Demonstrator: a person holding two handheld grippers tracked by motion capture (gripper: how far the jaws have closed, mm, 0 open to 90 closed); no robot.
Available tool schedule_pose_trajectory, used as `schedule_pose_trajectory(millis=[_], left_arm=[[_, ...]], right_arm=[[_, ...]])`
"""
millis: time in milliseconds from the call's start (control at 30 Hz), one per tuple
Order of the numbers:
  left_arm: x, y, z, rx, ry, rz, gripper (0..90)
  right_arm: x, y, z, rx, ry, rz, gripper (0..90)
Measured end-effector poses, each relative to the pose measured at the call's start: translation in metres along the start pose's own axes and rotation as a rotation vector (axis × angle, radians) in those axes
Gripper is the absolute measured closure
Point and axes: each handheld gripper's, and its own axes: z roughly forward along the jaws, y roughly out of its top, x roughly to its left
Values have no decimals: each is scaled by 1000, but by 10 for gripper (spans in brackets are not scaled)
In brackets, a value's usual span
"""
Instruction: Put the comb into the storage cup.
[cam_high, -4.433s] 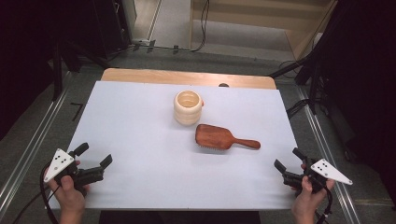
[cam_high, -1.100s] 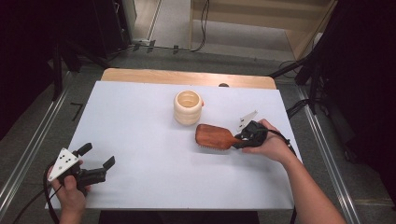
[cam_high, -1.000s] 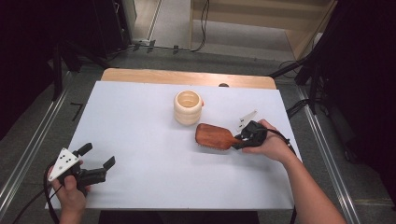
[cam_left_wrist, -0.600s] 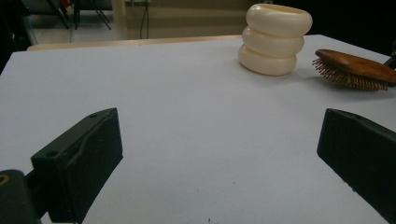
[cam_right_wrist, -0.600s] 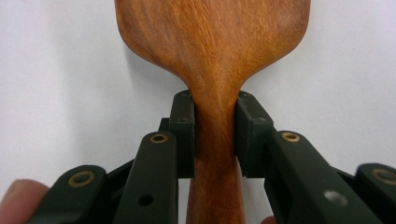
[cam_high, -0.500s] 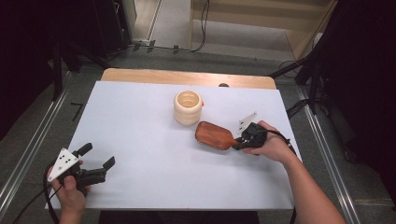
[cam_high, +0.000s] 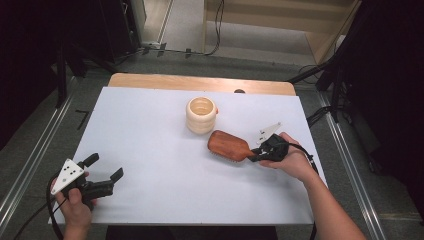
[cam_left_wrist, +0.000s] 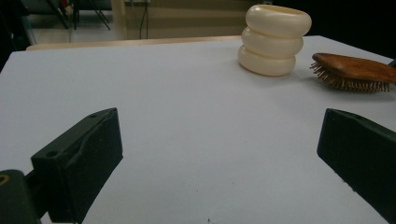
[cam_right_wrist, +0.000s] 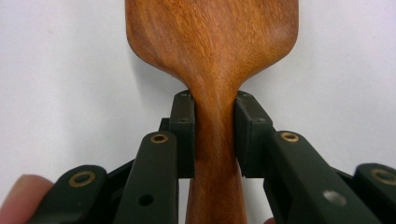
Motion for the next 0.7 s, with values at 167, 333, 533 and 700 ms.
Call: schedule_pose_trajectory(millis=[167,333,533,700], left_arm=[[0,0,0,1,-1,2,1],[0,0,0,1,-2,3,1],[0,0,0,1,-2,3,1],[0,0,0,-1,-3,3,2]], right_arm=[[7,-4,-1,-25,-5,22,698],[14,-8,-3,-62,-14,41,698],[22,-10,-7,-118,-28,82,698],[31,-9,-10,-171,-42,115,697]])
